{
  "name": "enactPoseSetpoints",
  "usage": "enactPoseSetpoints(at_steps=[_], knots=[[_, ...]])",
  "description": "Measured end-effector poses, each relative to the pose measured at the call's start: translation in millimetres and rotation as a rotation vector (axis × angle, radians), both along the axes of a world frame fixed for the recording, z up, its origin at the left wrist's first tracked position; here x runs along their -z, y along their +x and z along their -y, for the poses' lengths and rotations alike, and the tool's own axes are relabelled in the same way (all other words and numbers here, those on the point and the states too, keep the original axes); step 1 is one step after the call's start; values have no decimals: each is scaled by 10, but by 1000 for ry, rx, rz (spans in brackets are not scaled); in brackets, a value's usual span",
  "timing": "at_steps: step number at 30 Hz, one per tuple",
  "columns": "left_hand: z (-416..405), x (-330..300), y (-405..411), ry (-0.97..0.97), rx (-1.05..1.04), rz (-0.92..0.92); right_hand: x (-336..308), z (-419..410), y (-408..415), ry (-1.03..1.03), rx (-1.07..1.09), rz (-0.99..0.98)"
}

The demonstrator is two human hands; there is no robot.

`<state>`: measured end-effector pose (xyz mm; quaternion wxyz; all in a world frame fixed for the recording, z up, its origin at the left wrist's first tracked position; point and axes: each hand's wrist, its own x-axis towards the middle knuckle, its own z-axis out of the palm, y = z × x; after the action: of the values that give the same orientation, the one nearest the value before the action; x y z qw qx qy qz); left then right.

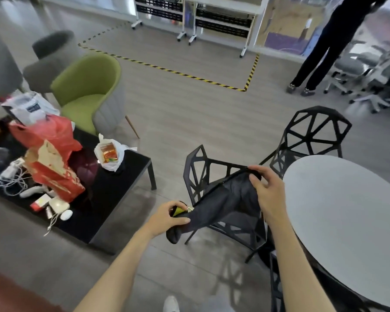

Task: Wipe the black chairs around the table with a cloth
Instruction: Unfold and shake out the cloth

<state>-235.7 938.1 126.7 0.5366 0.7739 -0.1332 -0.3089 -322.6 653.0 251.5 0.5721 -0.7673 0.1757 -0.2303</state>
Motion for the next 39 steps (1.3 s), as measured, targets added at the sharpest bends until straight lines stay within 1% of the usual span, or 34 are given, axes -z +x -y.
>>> enactPoseSetpoints(at_steps=[3,7,9,13,16,19,22,24,28,30,31,34,39], knots=[[38,32,377,-20,-54,-35,-55,-22,345,35,4,35],[188,148,986,20,5,-47,-145,43,929,104,-3,119],[309,179,1303,81,49,-6,-162,112,1281,129,-35,145],[586,220,1907,148,96,164,-270,206,1941,156,-110,170],[785,210,2409,167,111,218,-383,268,2337,155,-148,181],[980,222,2891,178,156,227,-449,370,2697,185,-127,187],[1164,281,3293,176,201,277,-419,490,2984,192,-49,220],[1280,221,3556,154,209,236,-344,638,3154,217,57,228],[1347,184,4277,10,197,209,-141,989,3360,158,339,178],[1388,147,4707,-80,206,211,-48,1077,3432,117,432,131],[1432,120,4912,-94,215,206,1,1103,3468,104,473,100],[1586,-18,5426,-104,318,266,138,1097,3554,84,591,18],[1982,-277,5976,-180,462,396,102,961,3764,11,697,-18]])
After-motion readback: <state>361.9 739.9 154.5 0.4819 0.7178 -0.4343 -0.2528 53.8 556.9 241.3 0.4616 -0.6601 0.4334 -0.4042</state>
